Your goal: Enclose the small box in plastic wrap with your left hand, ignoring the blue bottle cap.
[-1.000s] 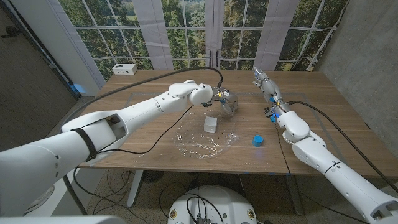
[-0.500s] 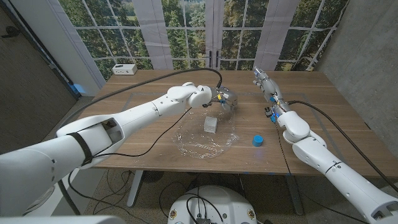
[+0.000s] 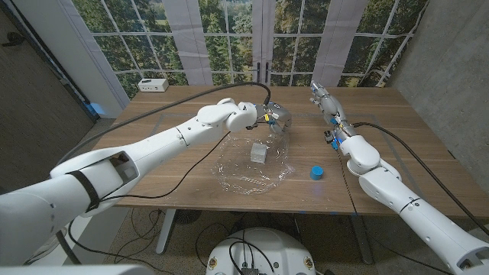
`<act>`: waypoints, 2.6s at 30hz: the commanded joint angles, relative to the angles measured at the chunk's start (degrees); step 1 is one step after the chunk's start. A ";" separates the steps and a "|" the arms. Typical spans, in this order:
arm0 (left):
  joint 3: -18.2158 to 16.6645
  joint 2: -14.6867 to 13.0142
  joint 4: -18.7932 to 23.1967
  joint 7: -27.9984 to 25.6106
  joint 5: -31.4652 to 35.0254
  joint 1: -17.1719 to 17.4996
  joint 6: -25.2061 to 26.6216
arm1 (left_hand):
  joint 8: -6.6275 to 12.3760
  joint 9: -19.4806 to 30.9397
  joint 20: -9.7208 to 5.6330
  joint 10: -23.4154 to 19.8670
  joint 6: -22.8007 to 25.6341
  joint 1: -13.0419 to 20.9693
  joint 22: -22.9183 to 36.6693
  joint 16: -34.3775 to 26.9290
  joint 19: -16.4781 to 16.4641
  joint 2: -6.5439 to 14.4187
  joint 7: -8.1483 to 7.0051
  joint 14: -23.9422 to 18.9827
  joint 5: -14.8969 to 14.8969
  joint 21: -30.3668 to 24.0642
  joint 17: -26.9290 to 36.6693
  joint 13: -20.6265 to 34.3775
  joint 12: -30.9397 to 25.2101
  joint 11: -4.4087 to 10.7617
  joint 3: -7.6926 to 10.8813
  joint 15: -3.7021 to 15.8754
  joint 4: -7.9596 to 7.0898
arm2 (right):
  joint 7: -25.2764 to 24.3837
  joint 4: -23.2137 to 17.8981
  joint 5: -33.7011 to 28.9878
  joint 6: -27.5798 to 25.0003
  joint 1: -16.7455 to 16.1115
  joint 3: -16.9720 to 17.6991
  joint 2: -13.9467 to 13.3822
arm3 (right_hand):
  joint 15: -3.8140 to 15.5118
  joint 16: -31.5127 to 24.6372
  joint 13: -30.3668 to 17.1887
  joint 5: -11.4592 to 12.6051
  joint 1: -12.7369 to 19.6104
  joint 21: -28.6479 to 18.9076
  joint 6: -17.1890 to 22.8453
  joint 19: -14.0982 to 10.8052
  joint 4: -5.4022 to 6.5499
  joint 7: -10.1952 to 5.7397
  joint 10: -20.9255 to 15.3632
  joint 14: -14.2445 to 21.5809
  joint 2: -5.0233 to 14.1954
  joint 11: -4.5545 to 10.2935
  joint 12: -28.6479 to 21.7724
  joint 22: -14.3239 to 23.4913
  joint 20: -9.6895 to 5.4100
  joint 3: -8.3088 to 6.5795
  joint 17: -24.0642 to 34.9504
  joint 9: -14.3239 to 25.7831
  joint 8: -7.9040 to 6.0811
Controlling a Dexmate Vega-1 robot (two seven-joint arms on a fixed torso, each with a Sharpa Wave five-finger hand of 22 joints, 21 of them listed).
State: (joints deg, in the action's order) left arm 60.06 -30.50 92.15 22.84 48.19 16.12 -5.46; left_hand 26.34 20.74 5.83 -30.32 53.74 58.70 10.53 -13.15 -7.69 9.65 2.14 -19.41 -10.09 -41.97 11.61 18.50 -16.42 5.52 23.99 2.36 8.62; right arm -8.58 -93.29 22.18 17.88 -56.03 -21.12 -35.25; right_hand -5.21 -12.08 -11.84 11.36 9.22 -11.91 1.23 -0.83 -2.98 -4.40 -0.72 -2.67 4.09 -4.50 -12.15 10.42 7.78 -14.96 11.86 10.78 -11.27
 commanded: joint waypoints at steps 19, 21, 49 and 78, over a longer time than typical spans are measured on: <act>-11.30 -11.02 18.90 3.14 5.57 12.63 0.56 | 1.29 1.65 0.23 -1.84 -1.51 -1.34 0.31 -0.40 -0.75 -0.64 -2.31 -1.63 -0.07 -0.52 0.23 0.88 -0.53 0.73 0.31 3.26 -0.96 | -2.75 -4.77 -1.72 -5.85 -0.67 -1.97 0.27 | -0.36 -0.14 -0.27 0.11 -0.29 -0.04 0.31 -0.12 -0.13 -0.22 -0.01 0.07 0.43 -0.08 0.06 0.16 0.08 -0.11 0.22 0.11 0.01; -11.68 -11.25 19.48 4.28 5.53 12.90 0.37 | 1.29 1.61 0.23 -1.83 -1.54 -1.42 0.31 -0.41 -0.76 -0.66 -2.30 -1.72 -0.12 -0.53 0.23 0.93 -0.51 0.76 0.30 3.36 -0.99 | -2.52 -4.70 -1.62 -5.78 -0.66 -2.07 0.27 | -0.41 -0.14 -0.28 0.10 -0.32 -0.04 0.28 -0.13 -0.12 -0.23 -0.04 0.08 0.44 -0.11 0.05 0.16 0.08 -0.10 0.23 0.11 0.02; -13.83 -13.33 27.29 21.34 10.10 15.95 2.58 | 1.53 0.48 0.07 -5.12 -0.49 -2.00 0.25 -0.82 -1.04 -1.68 -3.31 -4.25 -0.45 -0.58 -0.11 1.59 -1.50 1.59 0.22 4.19 -0.79 | -1.24 -2.40 -1.06 -6.51 1.95 -3.85 1.89 | -0.37 -0.17 -0.29 0.03 -0.80 -0.03 0.11 -0.05 0.22 -0.33 0.23 -0.02 0.78 0.11 0.16 0.17 -0.06 -0.09 0.37 0.11 0.09; -18.43 -13.36 32.09 28.92 10.75 22.00 12.48 | -14.35 -8.15 3.19 3.30 -22.58 -26.45 0.30 1.01 6.38 -4.77 -2.77 -0.13 -0.96 4.36 0.25 0.95 2.80 -5.88 -10.68 -1.48 -12.30 | -1.45 -1.09 -0.28 -6.08 2.57 -3.63 2.41 | 0.00 -0.36 -0.31 0.02 -1.51 -0.12 0.13 -0.21 0.86 -0.73 0.26 0.16 1.35 0.55 0.14 0.19 -0.71 -0.11 0.57 0.10 0.06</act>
State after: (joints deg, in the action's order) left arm 46.29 -41.00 119.46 55.11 63.61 33.37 3.70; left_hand 11.29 12.89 8.38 -26.18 30.40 32.44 10.51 -11.98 -0.98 4.82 -0.14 -18.54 -10.42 -37.66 11.98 19.26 -13.25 -0.81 13.27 0.71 -3.52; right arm -10.42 -95.73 21.62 11.11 -54.42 -24.45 -33.61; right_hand -5.21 -12.08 -11.84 11.36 7.94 -11.91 1.24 -1.13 -2.58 -4.42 -0.40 -2.67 5.38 -4.18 -12.15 10.55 7.26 -15.02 12.14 10.78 -11.27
